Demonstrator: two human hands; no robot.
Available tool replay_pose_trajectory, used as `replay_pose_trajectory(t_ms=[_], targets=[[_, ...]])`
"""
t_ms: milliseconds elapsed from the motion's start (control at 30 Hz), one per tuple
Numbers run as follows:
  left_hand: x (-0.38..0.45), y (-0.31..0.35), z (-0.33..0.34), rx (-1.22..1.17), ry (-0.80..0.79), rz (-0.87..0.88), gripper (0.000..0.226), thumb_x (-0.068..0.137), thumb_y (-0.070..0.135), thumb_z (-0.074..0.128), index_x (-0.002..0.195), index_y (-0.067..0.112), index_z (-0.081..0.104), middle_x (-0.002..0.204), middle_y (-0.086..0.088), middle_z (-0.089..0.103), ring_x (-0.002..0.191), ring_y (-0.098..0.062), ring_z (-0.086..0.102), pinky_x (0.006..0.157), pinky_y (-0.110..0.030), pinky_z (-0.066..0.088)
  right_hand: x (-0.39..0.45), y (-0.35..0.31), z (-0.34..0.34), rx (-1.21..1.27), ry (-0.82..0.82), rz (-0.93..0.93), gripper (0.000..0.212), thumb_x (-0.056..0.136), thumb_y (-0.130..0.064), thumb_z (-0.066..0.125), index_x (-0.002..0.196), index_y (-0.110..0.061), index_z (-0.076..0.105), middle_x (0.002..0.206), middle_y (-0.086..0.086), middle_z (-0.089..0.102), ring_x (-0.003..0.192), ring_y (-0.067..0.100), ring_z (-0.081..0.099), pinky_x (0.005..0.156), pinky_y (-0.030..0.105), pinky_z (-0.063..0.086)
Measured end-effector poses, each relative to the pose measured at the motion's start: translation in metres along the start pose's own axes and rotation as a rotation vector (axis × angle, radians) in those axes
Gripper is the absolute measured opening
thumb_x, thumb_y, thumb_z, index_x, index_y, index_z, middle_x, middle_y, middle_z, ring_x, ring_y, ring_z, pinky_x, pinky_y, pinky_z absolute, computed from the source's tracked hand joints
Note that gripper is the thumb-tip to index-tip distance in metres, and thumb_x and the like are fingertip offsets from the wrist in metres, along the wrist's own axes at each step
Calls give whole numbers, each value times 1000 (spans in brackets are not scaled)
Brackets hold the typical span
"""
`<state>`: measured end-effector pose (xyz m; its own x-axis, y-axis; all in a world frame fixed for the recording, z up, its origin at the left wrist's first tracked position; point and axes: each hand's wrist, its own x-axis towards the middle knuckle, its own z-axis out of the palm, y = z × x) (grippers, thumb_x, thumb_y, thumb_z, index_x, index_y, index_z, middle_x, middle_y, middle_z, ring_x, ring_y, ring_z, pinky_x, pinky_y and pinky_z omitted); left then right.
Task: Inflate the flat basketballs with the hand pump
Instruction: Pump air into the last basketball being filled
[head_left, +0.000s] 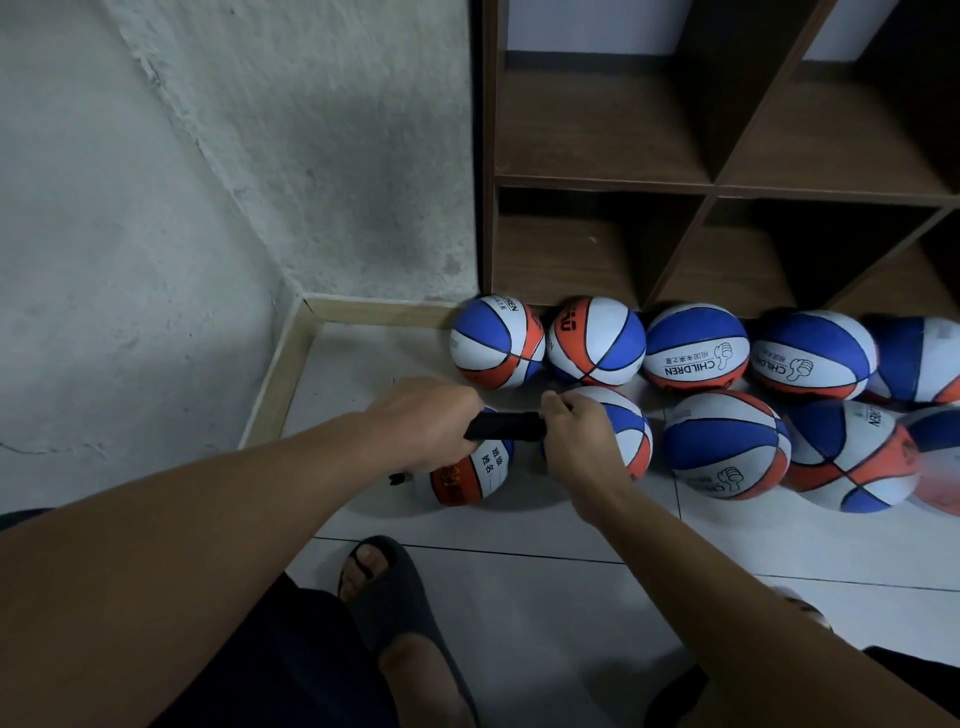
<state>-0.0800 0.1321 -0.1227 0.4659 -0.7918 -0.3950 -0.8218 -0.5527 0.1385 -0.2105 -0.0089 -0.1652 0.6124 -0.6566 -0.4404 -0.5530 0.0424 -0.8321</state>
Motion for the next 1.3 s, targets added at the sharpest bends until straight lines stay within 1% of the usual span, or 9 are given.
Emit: replay_pose_trajectory(t_ms=[100, 200, 367, 500, 600, 767, 867, 967, 1300], targets=[[2, -2, 0, -7, 26, 13, 32, 99, 38, 64, 71, 29, 51, 69, 5, 61, 58, -16, 58, 52, -30, 39, 2, -1, -2, -14, -7, 12, 32, 110, -35, 47, 94, -12, 62, 77, 5, 58, 73, 23, 56, 70, 43, 51], [4, -9, -1, -42, 25, -1, 31, 98, 38, 65, 71, 26, 55, 67, 5, 60, 56, -14, 57, 52, -29, 38, 8, -4, -17, -39, 28, 14, 28, 108, -29, 50, 89, -9, 59, 68, 3, 48, 65, 20, 47, 55, 28, 42], [3, -35, -3, -103, -27, -109, 31, 97, 45, 65, 75, 25, 60, 68, 4, 65, 59, -17, 64, 55, -30, 46, 32, -6, -68, 77, 123, 92, 17, 99, -21, 54, 86, -10, 50, 66, 4, 35, 57, 20, 31, 47, 30, 29], [2, -26, -7, -91, -20, -85, 29, 99, 45, 65, 79, 24, 62, 69, 4, 64, 60, -17, 63, 56, -29, 43, 31, -5, -67, 65, 128, 93, 15, 97, -21, 52, 85, -13, 49, 70, 10, 36, 63, 23, 34, 50, 33, 30], [1, -12, -11, -35, 39, -42, 27, 99, 34, 66, 76, 24, 58, 70, 4, 62, 60, -15, 59, 52, -29, 37, 18, -6, -44, 6, 116, 41, 21, 94, -30, 52, 76, -20, 53, 66, 4, 44, 66, 24, 43, 57, 39, 37], [-1, 3, -2, -38, 73, -8, 25, 97, 32, 64, 75, 25, 57, 67, 3, 61, 57, -14, 58, 51, -29, 38, -5, -10, -14, -48, 66, -93, 32, 108, -23, 48, 78, -11, 47, 67, 2, 45, 63, 19, 41, 60, 35, 34], [-2, 5, -2, -19, 76, 5, 22, 96, 31, 64, 76, 27, 58, 67, 4, 61, 58, -14, 58, 52, -32, 46, -5, -8, -6, -18, 26, -50, 31, 109, -26, 47, 82, -12, 53, 72, 3, 52, 68, 21, 50, 64, 37, 41], [-3, 4, 0, -27, 73, 8, 34, 100, 33, 63, 69, 32, 48, 66, 4, 59, 56, -15, 57, 51, -30, 40, -3, -7, -3, -13, 10, -20, 29, 108, -27, 48, 88, -8, 57, 73, 5, 54, 69, 22, 52, 65, 39, 44], [3, -18, 0, -83, -43, -29, 28, 96, 34, 63, 71, 24, 57, 67, 2, 62, 56, -18, 57, 53, -30, 41, 12, 1, -20, -105, 47, -46, 36, 108, -28, 51, 82, -4, 53, 66, 5, 46, 60, 18, 42, 58, 33, 35]])
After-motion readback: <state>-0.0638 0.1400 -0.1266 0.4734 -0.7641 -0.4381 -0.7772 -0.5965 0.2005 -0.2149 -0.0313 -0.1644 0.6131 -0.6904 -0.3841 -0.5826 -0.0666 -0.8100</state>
